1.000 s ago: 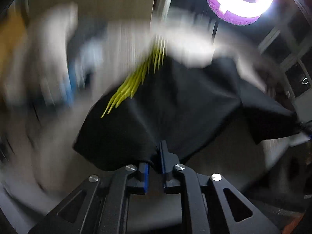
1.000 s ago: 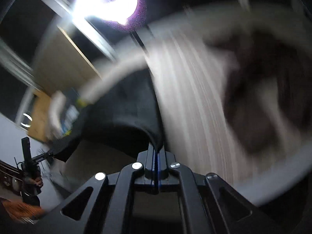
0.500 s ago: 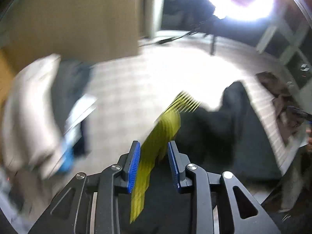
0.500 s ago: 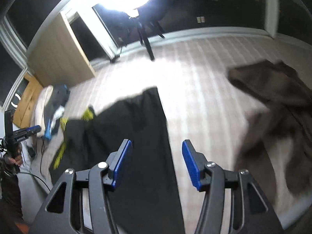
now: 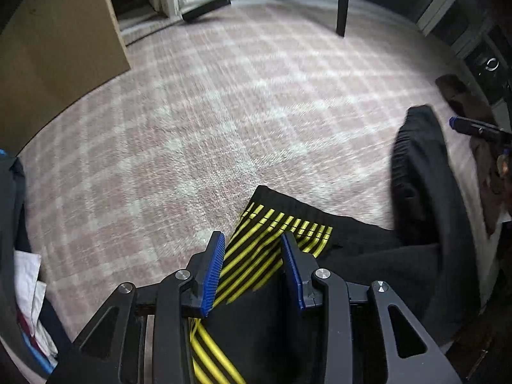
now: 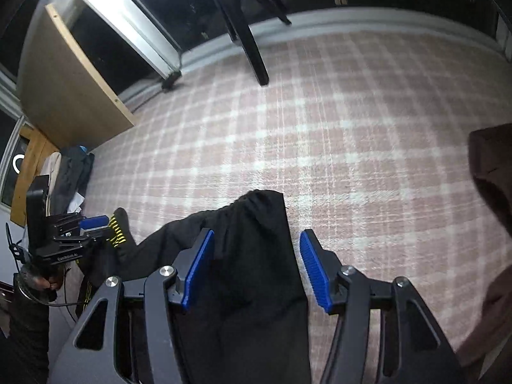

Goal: Fold clothes

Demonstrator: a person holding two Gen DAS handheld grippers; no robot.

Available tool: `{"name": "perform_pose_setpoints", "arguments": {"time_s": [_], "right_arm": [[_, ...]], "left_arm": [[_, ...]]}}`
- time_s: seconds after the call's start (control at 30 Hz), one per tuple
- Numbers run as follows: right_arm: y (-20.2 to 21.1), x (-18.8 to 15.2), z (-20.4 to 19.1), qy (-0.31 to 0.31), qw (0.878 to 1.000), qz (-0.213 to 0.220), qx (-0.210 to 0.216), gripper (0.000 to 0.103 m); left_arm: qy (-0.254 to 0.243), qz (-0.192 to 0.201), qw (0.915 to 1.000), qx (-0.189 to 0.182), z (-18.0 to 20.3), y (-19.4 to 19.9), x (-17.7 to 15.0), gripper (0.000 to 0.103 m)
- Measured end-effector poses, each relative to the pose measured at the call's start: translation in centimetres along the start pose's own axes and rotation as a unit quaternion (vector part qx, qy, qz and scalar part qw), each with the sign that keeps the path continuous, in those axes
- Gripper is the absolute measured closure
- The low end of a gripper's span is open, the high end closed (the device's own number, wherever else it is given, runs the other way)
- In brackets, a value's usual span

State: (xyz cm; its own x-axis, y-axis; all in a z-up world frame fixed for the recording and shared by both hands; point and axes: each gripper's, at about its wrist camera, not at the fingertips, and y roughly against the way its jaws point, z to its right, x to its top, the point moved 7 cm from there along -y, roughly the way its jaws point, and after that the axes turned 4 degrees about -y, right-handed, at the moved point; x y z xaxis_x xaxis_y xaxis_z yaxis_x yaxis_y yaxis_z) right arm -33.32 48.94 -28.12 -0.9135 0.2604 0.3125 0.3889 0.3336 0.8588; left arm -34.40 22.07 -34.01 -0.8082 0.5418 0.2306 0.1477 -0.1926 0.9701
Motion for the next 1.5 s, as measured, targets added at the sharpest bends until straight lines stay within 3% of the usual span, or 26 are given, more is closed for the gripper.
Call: {"name": "perform_pose_setpoints", "arguments": {"time_s": [0.2,0.3,0.33,0.37,0.4,0.43,0.53,0.67,0.77,0.83,0.87,0.9,1.0,1.07,1.17,1.33,1.5], "right_arm": [[-2.6,-0.2,0.2,0.004,1.0,-0.024,0.006,0.047],[-3.2,-0.2,-0.5,0.026,0.999,-0.017,0.011,0.047],[-3.3,-0.3,-0.9,0.034,0.999,-0.014,0.016,0.055],[-3.3,-0.4,-1.3,0.043,0.999,-0.012,0.022,0.083],[-3.3,-0.6,-1.7,0.049,0.998,-0.011,0.029,0.094],[-2.9,-0.6,-2.1,0.055,0.998,-0.007,0.033,0.096],[-0.2,0.0,-3.1,0.069,0.996,0.029,0.045,0.097],[5.3,1.6,-4.0,0.087,0.99,0.099,0.056,0.097],[8.8,2.8,-3.8,0.102,0.981,0.161,0.046,0.099],[9.6,3.6,-3.1,0.104,0.976,0.187,0.031,0.096],[8.4,4.3,-2.2,0.097,0.979,0.181,0.014,0.087],[6.8,4.9,-1.1,0.088,0.981,0.171,-0.007,0.083],[2.3,5.8,2.6,0.051,0.989,0.115,-0.078,0.083],[1.5,5.4,3.8,0.019,0.993,0.099,-0.057,0.081],[1.7,4.3,4.1,0.019,0.994,0.093,-0.048,0.068],[4.1,1.4,4.5,0.018,0.995,0.095,-0.025,0.068],[7.4,-3.8,4.0,0.023,0.996,0.089,-0.012,0.068]], "left_arm": [[-0.017,0.013,0.9998,-0.002,1.0,-0.5,-0.2,0.071],[-0.024,0.025,0.9994,-0.007,1.5,-0.1,-0.4,0.085],[-0.027,0.029,0.9992,-0.009,1.7,0.0,-0.5,0.092],[-0.027,0.034,0.999,-0.013,1.9,0.2,-0.6,0.097],[-0.026,0.038,0.9987,-0.02,2.0,0.5,-0.6,0.101],[-0.023,0.046,0.9983,-0.028,2.0,1.0,-0.7,0.101],[-0.008,0.08,0.9958,-0.044,1.5,3.7,-0.4,0.102],[0.013,0.159,0.9872,-0.011,-0.9,10.2,0.5,0.102],[0.029,0.223,0.9741,0.022,-3.8,14.5,2.0,0.102],[0.033,0.243,0.9687,0.039,-5.9,15.2,3.2,0.096],[0.04,0.24,0.9691,0.042,-6.9,14.1,4.1,0.092],[0.045,0.223,0.9724,0.053,-7.8,12.4,4.8,0.086],[0.056,0.123,0.9847,0.11,-10.4,5.6,6.0,0.086],[0.072,0.087,0.9876,0.109,-11.2,3.5,5.1,0.086],[0.097,0.093,0.9873,0.084,-11.5,3.7,3.0,0.08],[0.104,0.117,0.9856,0.064,-10.7,7.9,-1.4,0.074],[0.105,0.124,0.9855,0.047,-9.4,10.8,-6.9,0.073]]}}
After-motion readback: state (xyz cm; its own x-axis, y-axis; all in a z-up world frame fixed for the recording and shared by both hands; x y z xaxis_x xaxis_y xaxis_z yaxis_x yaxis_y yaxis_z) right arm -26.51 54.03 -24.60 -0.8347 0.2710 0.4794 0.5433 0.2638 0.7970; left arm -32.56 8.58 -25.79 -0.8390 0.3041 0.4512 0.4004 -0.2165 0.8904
